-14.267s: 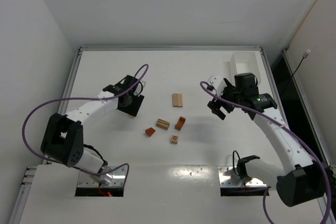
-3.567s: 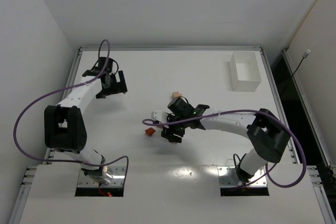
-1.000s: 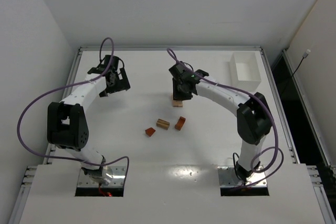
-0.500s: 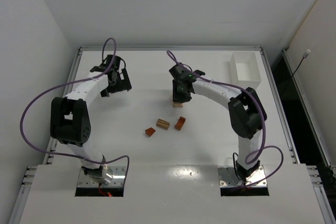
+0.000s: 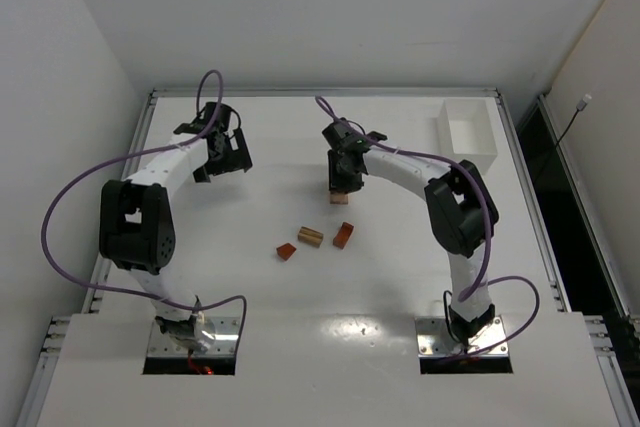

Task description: Build the wood block tower

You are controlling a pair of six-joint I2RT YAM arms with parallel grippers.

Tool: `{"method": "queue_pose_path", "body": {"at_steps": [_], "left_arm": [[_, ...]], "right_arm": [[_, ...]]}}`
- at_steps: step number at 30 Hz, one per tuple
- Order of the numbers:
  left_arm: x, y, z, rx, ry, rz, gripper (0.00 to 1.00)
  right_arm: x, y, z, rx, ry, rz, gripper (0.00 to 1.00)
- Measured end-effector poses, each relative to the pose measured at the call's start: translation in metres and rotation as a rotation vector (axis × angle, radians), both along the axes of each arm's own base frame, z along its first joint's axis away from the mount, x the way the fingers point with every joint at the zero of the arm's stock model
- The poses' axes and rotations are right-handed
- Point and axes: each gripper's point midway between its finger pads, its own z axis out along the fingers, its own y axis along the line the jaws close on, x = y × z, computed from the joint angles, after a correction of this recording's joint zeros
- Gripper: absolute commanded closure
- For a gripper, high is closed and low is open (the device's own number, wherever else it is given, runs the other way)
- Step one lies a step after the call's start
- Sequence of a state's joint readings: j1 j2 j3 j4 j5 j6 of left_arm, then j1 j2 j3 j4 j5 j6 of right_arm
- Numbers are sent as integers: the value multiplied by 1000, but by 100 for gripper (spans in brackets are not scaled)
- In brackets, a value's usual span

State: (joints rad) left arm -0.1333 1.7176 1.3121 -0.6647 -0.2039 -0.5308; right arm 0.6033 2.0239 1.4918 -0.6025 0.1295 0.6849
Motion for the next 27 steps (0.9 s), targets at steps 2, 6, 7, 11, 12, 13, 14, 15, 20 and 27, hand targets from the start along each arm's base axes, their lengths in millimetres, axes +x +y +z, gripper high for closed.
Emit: {"method": "queue_pose_path", "body": {"at_steps": [2, 6, 7, 11, 12, 13, 14, 15, 20, 27], "left_arm": [[0, 0, -2, 0, 4, -1, 5], [1, 0, -3, 0, 8, -1, 5], [1, 0, -3, 0, 9, -1, 5], [2, -1, -3, 1, 9, -3, 5], [3, -1, -2, 1, 7, -4, 5], [4, -1, -1, 0, 4, -4, 5], [4, -1, -1, 0, 3, -4, 5], [5, -1, 0, -1, 1, -4, 5], [5, -2, -1, -4, 3, -6, 5], [4, -2, -1, -4, 3, -6, 5]], "right_arm": [[3, 1, 0, 2, -5, 2, 100], [7, 0, 1, 5, -16, 6, 100], [9, 0, 1, 7, -19, 6, 100], [13, 2, -1, 9, -26, 13, 100], [13, 2, -3, 6, -23, 14, 100], [13, 2, -5, 4, -20, 15, 100], [13, 2, -6, 3, -19, 17, 100], [13, 2, -7, 2, -17, 18, 100], [13, 1, -14, -2, -6, 17, 97], [17, 1, -12, 3, -15, 17, 64]]}}
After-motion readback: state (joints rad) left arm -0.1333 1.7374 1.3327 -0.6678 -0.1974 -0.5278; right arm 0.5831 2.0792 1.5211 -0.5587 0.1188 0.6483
